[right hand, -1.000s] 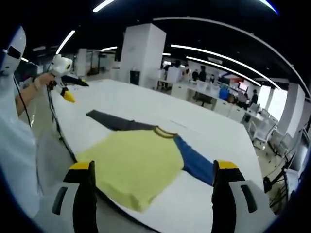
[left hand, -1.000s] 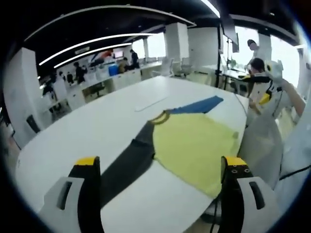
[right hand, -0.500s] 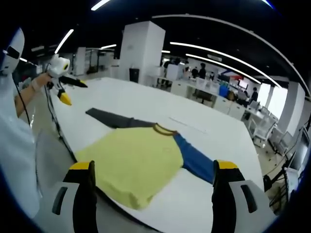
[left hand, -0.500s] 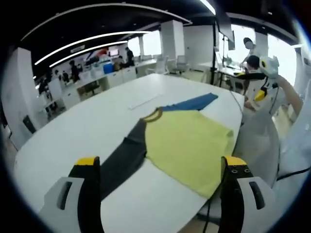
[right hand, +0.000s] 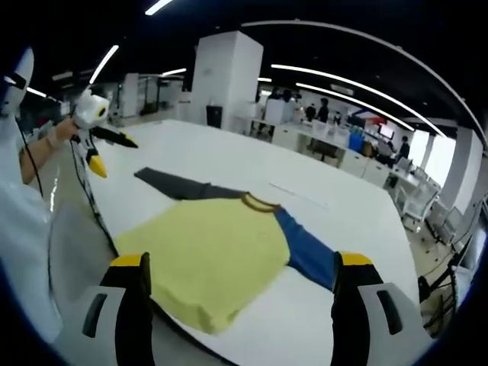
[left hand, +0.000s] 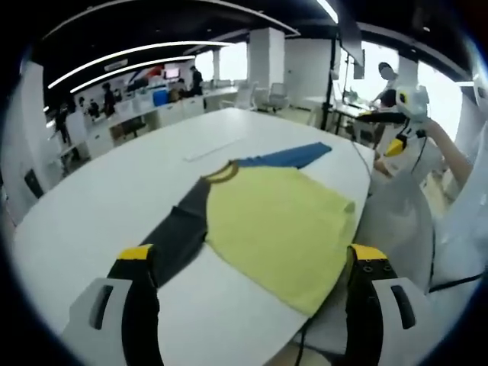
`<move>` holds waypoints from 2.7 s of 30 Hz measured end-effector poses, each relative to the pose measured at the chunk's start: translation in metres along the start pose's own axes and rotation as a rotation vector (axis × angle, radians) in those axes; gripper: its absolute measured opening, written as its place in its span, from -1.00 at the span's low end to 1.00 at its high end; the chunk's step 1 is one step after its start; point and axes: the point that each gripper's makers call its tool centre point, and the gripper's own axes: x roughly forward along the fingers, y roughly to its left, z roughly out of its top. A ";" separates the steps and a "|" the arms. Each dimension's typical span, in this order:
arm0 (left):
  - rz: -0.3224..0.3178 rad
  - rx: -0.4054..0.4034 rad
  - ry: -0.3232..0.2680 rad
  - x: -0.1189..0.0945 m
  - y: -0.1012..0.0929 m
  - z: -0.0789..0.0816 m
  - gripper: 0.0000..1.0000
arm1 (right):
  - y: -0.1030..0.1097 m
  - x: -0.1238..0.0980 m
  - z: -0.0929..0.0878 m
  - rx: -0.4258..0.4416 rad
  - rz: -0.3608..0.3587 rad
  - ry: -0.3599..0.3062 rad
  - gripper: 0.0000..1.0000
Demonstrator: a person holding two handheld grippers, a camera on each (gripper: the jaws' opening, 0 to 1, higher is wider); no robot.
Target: Fold the garment on the visible template until the final outline fits inside the template.
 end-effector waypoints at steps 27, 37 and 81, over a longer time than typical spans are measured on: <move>-0.041 -0.063 0.042 0.034 -0.012 -0.020 0.98 | -0.005 0.019 -0.008 0.079 0.032 -0.017 0.84; -0.044 -0.098 0.059 0.039 -0.014 -0.031 0.97 | -0.008 0.030 -0.020 0.100 0.032 0.009 0.81; -0.037 -0.181 0.172 0.074 -0.009 -0.080 0.92 | -0.015 0.071 -0.085 0.131 0.038 0.180 0.65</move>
